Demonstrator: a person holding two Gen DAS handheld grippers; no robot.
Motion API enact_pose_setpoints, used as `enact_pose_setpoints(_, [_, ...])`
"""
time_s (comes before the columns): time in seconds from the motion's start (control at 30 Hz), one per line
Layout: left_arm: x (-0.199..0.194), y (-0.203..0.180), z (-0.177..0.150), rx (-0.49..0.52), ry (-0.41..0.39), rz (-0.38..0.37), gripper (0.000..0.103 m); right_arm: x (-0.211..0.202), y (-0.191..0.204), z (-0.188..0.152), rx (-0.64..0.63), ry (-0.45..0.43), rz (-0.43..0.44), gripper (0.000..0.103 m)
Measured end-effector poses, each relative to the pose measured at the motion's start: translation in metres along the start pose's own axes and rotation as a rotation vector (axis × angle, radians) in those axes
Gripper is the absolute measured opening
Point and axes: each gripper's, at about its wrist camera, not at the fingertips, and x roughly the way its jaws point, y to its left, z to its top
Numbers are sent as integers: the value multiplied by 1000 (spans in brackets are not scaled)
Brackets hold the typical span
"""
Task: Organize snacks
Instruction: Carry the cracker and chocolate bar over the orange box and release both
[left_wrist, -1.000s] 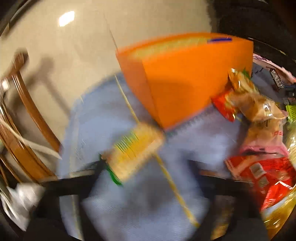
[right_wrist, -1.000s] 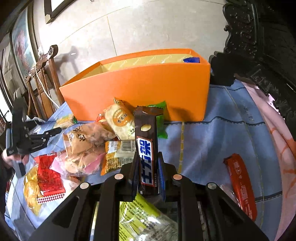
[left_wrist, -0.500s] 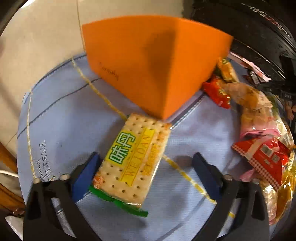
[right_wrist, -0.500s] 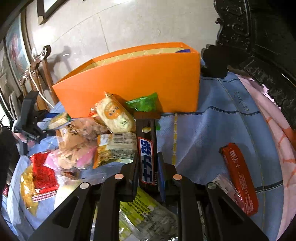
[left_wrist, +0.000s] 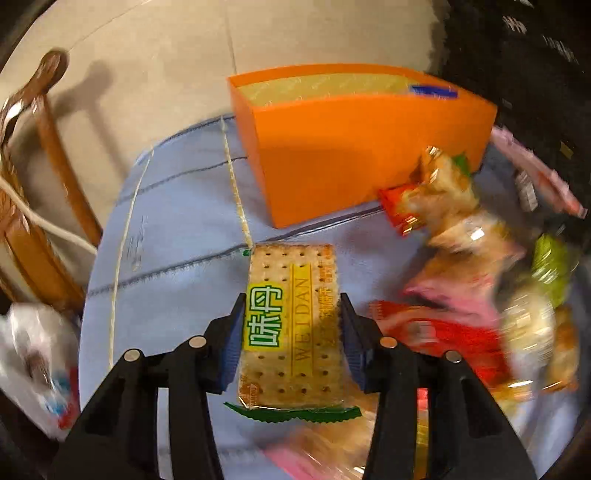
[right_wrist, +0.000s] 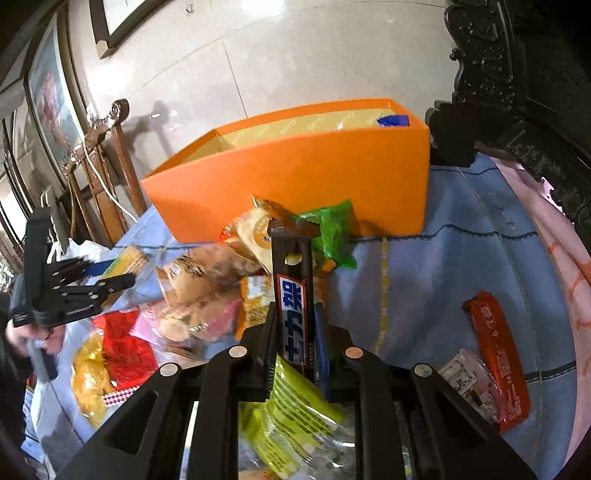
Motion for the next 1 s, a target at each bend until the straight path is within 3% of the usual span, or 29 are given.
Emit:
enact_pose_setpoints(0.23, [-48,-19,45,-119,-102,-19,46,-28,13,35,-5,-68,-47,18])
enact_pose_setpoints(0.37, [-45,-27,83,-175,-102,10,46,-38,19,88,-8,-114,-93,18])
enact_pose_setpoints(0.5, [-28,-27,124,-216,-100,26,46,-28,14,144,9,-126,-73,18])
enact_pose_setpoints(0.57, [-17,-29,148,-196,-100,65,46,-14,7,171,40,-123,-40,5])
enact_pose_setpoints(0.6, [-14,-28,155,-196,-105,74,46,-7,2,180,62,-121,-33,4])
enact_pose_setpoints(0.7, [1,-26,178,-221,-87,75,46,27,-11,203,84,-77,-61,1])
enact_pose_setpoints(0.83, [15,-25,190,-224,-71,78,46,26,-16,203,84,-131,1,5])
enact_pose_setpoints(0.9, [9,-31,184,-183,-89,30,48,15,-19,196,65,-150,-18,53])
enact_pose_setpoints(0.93, [6,-35,182,-159,-98,19,77,9,-21,194,68,-172,-37,100])
enact_pose_setpoints(0.97, [-2,-41,179,-136,-122,32,97,-1,-22,190,71,-212,-56,100])
enact_pose_setpoints(1.0, [-11,-49,175,-102,-168,75,99,-7,-24,186,75,-216,-60,100])
